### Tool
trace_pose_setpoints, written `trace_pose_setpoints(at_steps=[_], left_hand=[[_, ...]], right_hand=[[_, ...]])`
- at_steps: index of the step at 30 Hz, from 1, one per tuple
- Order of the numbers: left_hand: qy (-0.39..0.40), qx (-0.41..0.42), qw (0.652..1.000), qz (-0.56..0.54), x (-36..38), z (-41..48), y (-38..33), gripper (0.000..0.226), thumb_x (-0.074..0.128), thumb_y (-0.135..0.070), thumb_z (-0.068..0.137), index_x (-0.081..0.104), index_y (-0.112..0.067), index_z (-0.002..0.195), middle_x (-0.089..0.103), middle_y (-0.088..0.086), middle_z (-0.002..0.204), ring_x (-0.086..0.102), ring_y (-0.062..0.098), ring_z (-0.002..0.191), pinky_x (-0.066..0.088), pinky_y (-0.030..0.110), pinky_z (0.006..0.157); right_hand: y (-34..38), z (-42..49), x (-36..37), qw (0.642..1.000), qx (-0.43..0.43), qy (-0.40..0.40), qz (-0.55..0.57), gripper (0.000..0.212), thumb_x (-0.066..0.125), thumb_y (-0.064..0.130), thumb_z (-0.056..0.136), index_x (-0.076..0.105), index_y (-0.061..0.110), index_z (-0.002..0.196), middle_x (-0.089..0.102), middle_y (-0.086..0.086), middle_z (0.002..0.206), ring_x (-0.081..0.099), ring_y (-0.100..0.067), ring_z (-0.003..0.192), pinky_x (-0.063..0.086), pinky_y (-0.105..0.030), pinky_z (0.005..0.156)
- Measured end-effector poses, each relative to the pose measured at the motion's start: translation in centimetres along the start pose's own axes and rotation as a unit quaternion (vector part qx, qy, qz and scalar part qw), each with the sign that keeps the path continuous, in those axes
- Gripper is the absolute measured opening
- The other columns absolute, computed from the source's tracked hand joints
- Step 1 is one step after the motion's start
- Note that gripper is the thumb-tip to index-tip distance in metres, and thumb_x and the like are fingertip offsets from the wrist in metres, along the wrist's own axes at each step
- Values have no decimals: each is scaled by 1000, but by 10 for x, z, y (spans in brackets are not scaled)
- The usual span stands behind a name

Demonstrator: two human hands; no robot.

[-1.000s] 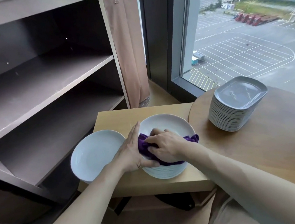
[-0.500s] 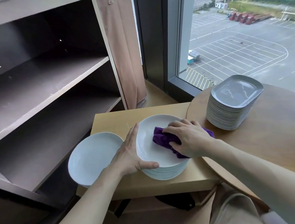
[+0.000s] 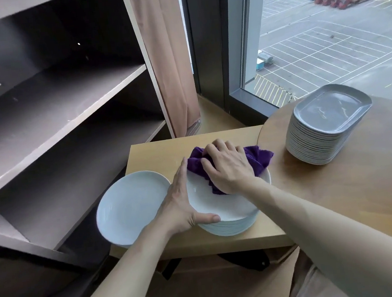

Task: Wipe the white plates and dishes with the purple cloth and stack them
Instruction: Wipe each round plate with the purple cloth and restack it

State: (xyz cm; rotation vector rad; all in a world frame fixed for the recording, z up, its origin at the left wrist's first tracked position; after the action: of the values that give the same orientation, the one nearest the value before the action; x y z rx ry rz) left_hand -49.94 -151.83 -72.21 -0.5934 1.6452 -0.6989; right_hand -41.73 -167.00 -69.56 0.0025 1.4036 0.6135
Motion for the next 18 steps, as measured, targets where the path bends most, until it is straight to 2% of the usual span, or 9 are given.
trace_pose_setpoints(at_steps=[5,10,14,18], left_hand=[[-3,2,1000,-18,0,0,1,159,96,-63,43,-24,-63,147,0,-27,168,12,3,154,29,34,121],[-2,3,999,-34,0,-1,-1,160,98,-60,41,-20,-63,150,6,-28,167,17,5,153,33,39,122],[2,-10,999,-36,-2,-2,-4,156,98,-60,38,-10,-63,151,14,-21,167,24,10,152,37,45,120],[3,-22,999,-29,-4,-4,-6,154,97,-61,37,-3,-57,154,13,-22,167,25,10,152,40,44,117]], right_hand=[[17,-7,9,998,4,19,52,30,24,51,100,44,28,99,43,5,101,40,-19,97,30,-42,83],[32,-23,9,994,-21,71,83,28,30,46,101,50,27,98,43,5,95,41,-18,92,30,-41,83],[33,-36,2,985,-35,128,112,27,35,42,104,56,25,101,45,6,98,43,-19,94,32,-43,86],[31,-45,-8,974,-50,195,101,27,37,39,103,60,30,112,45,3,104,45,-24,102,35,-45,89]])
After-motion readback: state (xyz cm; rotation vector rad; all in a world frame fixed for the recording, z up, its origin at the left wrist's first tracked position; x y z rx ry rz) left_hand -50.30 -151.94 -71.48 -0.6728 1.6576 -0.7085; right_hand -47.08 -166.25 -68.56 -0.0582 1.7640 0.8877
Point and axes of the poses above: each hand's wrist, its own z-axis towards the middle knuckle, its own x-axis out of the palm, y = z × x, the point moved 5 cm from there along z, towards the middle knuckle
